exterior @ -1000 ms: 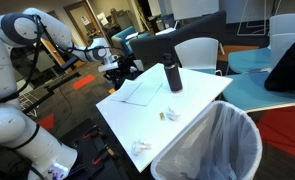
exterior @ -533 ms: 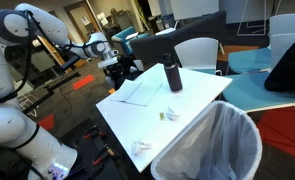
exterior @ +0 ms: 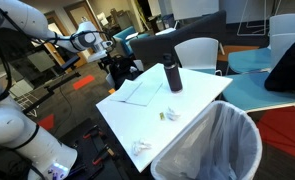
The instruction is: Open the notebook
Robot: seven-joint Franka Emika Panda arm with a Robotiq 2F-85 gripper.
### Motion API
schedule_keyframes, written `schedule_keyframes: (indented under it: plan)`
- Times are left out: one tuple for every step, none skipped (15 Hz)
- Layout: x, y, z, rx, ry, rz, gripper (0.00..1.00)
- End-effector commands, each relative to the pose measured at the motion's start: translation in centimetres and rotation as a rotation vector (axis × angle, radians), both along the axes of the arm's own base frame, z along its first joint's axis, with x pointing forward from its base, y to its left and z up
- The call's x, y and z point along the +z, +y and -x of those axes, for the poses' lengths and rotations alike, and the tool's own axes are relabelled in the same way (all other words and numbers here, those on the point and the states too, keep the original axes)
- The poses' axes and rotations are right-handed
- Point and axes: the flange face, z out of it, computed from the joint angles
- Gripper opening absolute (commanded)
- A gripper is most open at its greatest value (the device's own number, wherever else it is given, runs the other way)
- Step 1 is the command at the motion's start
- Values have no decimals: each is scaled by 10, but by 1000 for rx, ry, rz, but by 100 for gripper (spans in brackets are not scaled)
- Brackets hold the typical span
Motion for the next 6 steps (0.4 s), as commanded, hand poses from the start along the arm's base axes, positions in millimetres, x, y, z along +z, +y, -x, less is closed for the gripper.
schedule_keyframes:
  plan:
    - [24, -21, 21, -106, -17, 28, 100]
    - [27, -24, 23, -122, -19, 30, 100]
    - [30, -27, 25, -135, -22, 31, 100]
    - [32, -29, 26, -146, -23, 33, 100]
    - [33, -29, 27, -155, -25, 34, 100]
    - [32, -30, 27, -157, -22, 33, 100]
